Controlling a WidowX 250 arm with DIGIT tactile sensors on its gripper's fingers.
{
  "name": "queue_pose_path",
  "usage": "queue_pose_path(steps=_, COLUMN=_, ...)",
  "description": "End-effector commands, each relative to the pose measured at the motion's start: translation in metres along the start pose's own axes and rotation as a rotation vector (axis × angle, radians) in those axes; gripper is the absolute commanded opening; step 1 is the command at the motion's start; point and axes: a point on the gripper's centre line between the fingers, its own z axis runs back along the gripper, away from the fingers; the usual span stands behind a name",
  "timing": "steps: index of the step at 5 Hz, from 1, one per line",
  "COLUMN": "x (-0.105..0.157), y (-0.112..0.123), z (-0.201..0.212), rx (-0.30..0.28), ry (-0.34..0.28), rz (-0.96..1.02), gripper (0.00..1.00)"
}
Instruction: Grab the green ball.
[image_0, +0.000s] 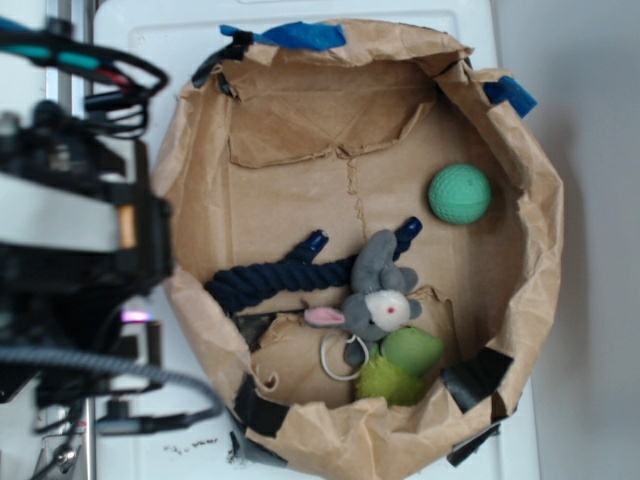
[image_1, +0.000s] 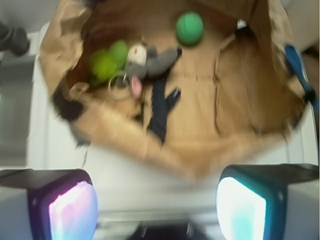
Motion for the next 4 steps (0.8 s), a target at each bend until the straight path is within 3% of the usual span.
queue_pose_path(steps=1, x=0.056, y=0.026, z=-0.027, rx=-0.003, ry=-0.138, rz=0.028, gripper=1.0)
queue_pose_path(steps=2, x=0.072, y=0.02, z=-0.028, rx=-0.021, ry=-0.146, rz=0.044, gripper=1.0)
queue_pose_path(steps=3, x=0.087, y=0.013, z=-0.048, rx=-0.021, ry=-0.111, rz=0.032, gripper=1.0)
queue_pose_path(steps=4, x=0.098, y=0.013, z=-0.066, rx=0.05, ry=-0.128, rz=0.038, gripper=1.0)
